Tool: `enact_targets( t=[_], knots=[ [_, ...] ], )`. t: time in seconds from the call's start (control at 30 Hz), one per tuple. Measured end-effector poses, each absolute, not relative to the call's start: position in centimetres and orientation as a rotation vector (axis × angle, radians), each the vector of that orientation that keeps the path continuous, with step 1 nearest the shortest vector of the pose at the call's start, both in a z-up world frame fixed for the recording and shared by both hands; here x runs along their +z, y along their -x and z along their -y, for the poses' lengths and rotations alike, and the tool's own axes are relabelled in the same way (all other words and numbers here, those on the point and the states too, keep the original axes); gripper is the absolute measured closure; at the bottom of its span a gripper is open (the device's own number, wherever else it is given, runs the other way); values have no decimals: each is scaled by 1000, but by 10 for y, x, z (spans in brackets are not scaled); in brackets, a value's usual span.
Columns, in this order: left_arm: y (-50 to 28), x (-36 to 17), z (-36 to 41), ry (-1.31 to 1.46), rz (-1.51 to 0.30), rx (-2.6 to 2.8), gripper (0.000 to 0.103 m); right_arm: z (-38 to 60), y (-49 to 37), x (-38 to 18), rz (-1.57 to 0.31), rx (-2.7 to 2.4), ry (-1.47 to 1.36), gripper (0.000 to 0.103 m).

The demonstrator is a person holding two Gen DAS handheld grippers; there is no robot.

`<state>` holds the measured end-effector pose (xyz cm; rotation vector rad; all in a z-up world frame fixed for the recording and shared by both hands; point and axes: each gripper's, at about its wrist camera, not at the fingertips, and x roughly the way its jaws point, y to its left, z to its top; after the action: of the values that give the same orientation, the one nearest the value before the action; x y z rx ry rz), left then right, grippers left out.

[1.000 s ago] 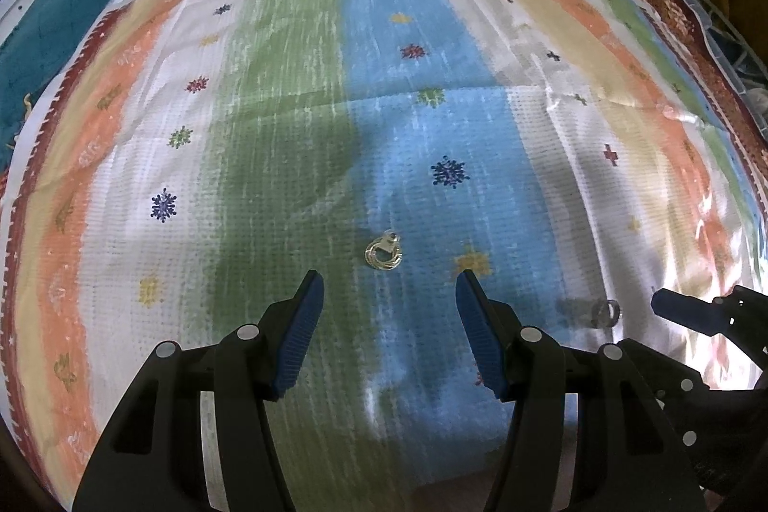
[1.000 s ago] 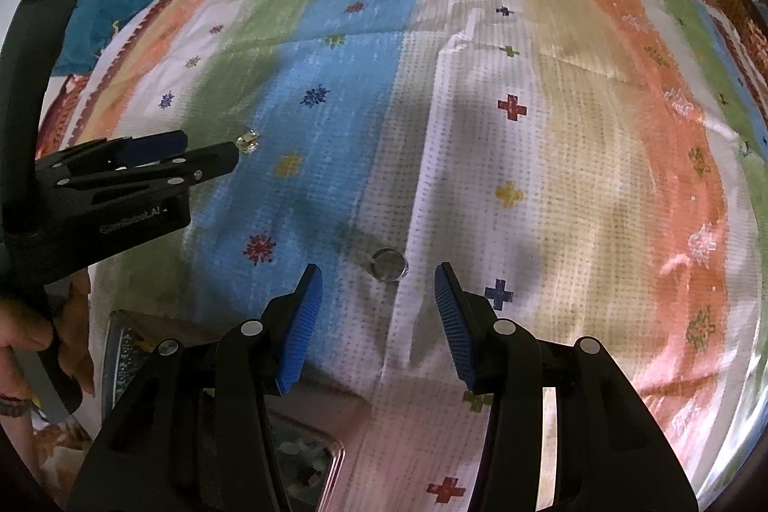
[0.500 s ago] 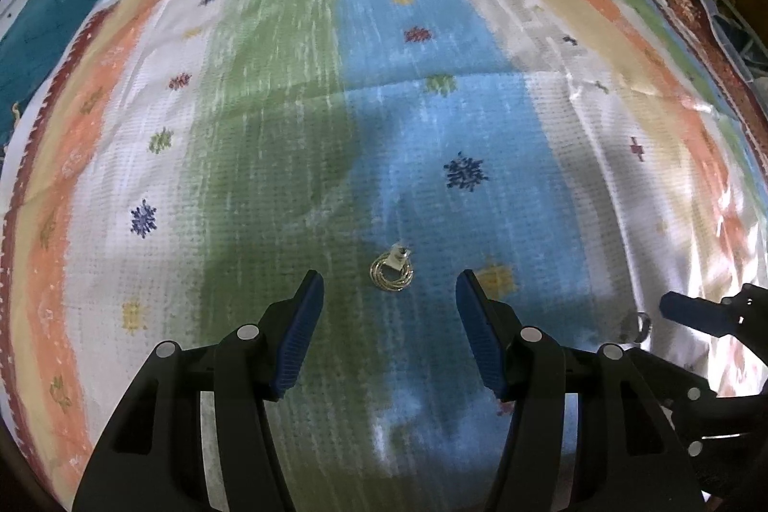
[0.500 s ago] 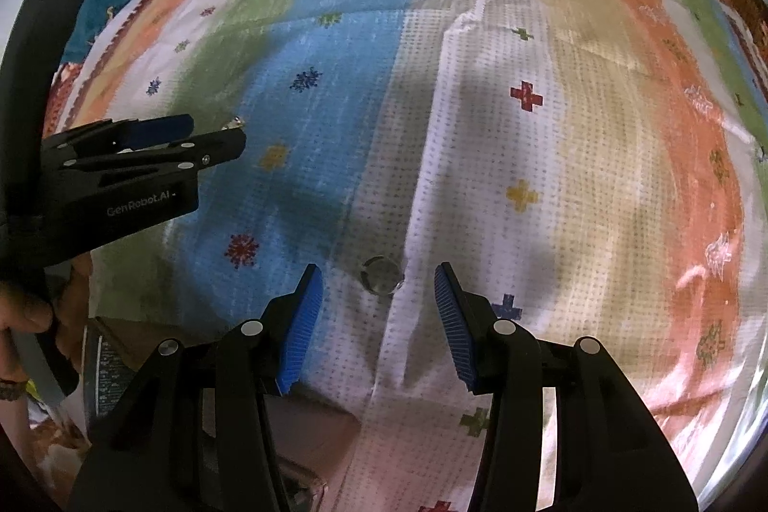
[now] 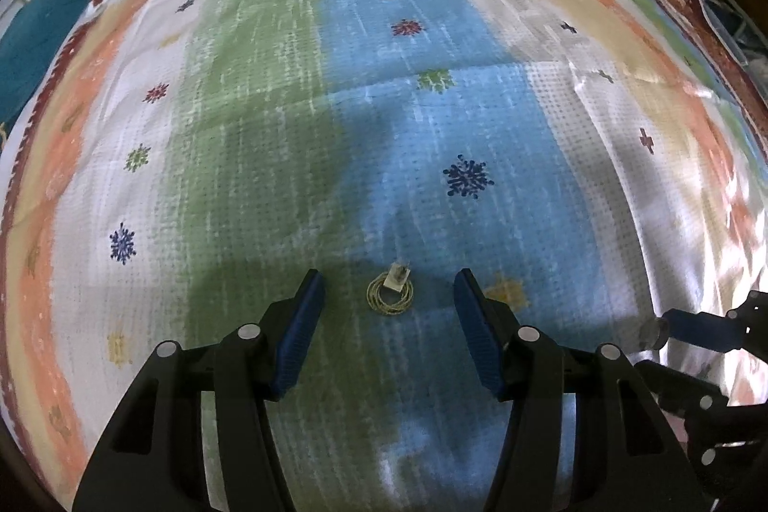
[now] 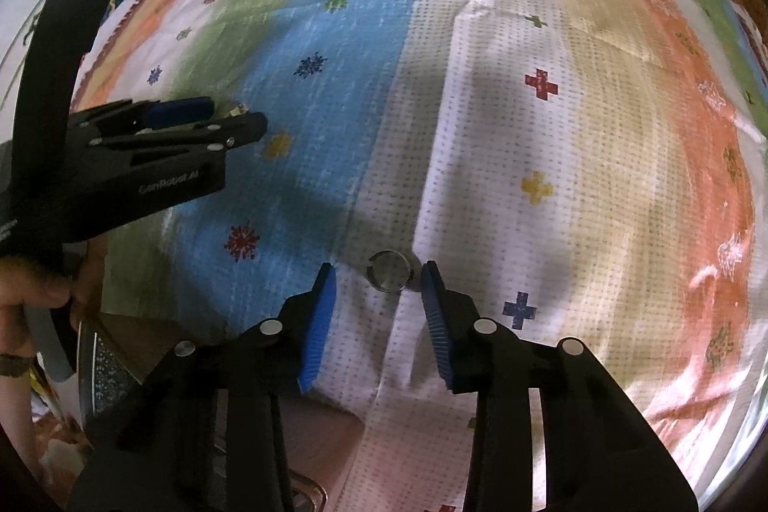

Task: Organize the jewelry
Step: 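Close the left gripper on the gold earring while the right gripper grasps the clear ring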

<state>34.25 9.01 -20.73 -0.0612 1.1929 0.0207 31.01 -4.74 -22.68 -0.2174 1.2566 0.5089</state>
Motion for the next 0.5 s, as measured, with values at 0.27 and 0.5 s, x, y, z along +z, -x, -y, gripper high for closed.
enact_targets(
  t=[0.27,0.5],
  knots=[
    [-347,-208,-89,43,-1197,8,87,47,-312,-229,-1261,504,224,83],
    [-343,-208,-93,82,-1187,10,88,46,-312,-224,-1239,521,244,84]
  ],
)
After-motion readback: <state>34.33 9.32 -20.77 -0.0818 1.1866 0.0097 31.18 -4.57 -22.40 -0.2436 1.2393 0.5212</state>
